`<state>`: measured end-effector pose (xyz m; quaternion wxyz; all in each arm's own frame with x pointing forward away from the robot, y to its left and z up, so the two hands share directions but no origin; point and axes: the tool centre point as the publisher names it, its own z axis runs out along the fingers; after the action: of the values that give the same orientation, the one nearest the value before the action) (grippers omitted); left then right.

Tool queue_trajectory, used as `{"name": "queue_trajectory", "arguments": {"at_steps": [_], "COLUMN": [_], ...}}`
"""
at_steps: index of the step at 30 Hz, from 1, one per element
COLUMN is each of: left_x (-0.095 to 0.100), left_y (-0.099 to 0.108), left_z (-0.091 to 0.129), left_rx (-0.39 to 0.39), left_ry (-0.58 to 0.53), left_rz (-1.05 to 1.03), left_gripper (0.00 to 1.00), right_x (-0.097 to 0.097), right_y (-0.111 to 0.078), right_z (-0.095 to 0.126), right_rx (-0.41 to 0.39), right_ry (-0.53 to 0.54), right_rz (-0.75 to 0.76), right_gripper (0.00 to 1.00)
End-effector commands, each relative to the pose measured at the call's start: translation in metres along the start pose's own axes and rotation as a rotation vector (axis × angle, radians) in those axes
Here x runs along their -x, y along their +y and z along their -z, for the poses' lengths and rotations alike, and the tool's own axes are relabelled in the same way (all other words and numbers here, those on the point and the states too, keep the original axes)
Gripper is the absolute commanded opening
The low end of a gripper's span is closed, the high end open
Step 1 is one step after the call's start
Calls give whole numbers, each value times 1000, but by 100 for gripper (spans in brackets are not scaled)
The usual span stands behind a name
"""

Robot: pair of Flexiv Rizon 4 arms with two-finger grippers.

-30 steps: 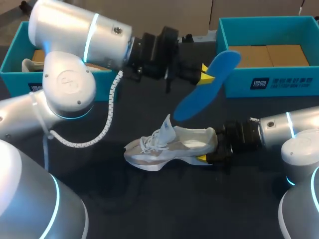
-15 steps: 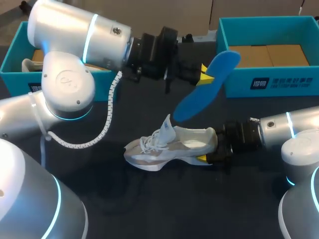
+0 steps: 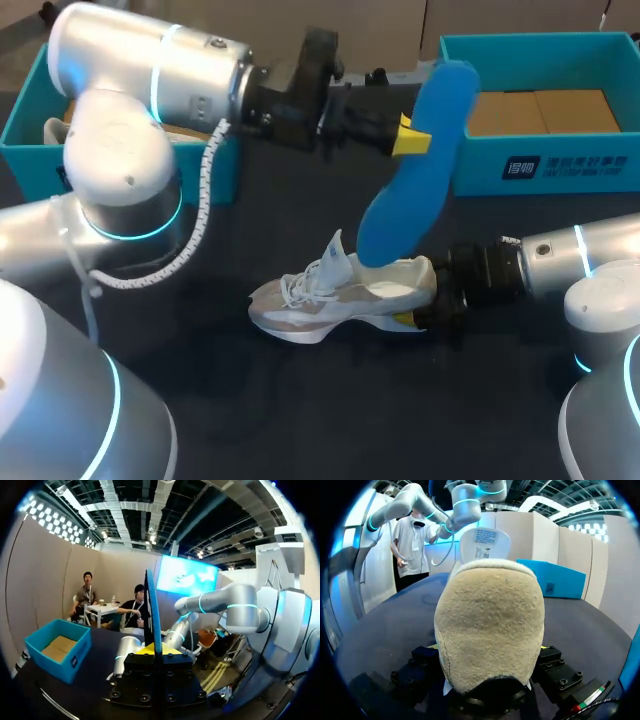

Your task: Take the shoe out of the shoebox, open the shoe tongue, remove and reinsert the insole, then place the shoe into the shoebox

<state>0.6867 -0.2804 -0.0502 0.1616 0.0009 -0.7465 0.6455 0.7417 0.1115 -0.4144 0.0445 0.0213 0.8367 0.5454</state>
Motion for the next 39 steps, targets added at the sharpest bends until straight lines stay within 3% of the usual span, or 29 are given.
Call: {"name": "queue_trajectory", "arguments": {"at_steps": [1, 9, 18, 39], "left_x": [-16, -37, -59, -63], "left_y": [0, -12, -16, -17], "left_z": [14, 25, 33, 33], "left_rx": [-82, -198, -211, -225], "left_ry": [26, 70, 96, 97], "left_rz": [87, 307, 386, 385], "left_gripper": [0, 0, 0, 0], "right_x": [-1, -1, -1, -1], "right_y": [1, 1, 1, 1], "right_z": [-2, -2, -2, -2], "right_rx": [-4, -4, -4, -4], "right_ry": [0, 0, 0, 0], "right_rz": [0, 0, 0, 0], "right_gripper": [0, 0, 0, 0]}}
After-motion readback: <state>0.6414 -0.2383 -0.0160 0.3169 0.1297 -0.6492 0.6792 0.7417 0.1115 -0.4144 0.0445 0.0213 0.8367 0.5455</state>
